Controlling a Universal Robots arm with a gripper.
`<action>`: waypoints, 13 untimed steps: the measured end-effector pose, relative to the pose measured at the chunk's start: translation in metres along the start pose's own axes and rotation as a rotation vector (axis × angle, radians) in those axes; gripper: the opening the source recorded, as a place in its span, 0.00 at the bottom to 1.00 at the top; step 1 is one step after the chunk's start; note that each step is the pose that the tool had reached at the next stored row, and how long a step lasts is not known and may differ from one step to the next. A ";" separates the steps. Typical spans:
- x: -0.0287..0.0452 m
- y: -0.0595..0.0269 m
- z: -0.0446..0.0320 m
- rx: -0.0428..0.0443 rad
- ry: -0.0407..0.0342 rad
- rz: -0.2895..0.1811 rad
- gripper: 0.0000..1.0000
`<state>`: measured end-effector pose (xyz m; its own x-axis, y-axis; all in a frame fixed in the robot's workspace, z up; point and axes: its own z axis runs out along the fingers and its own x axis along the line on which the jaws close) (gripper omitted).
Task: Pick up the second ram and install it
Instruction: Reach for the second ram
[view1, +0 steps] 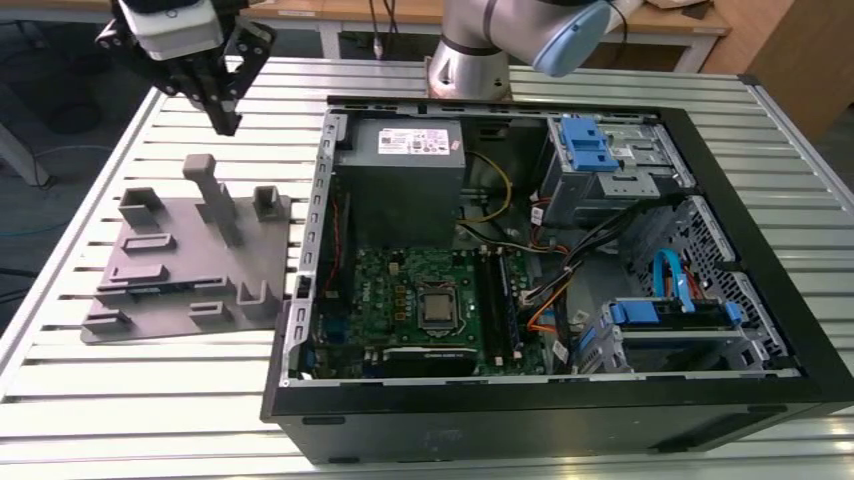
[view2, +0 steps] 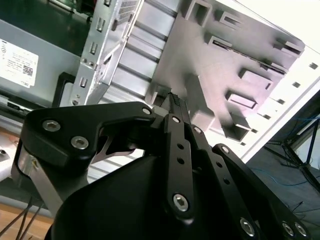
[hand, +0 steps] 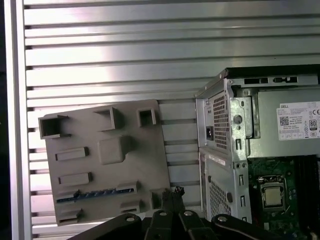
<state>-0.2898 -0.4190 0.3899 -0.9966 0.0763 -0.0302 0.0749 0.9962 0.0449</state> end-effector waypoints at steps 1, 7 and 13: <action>0.0028 -0.0012 -0.0001 0.0002 0.0002 0.000 0.07; 0.0168 -0.0073 0.0002 0.0001 0.0002 0.000 0.07; 0.0283 -0.0119 0.0005 0.0002 0.0002 0.000 0.07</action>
<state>-0.3189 -0.4287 0.3879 -0.9966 0.0762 -0.0301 0.0748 0.9962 0.0447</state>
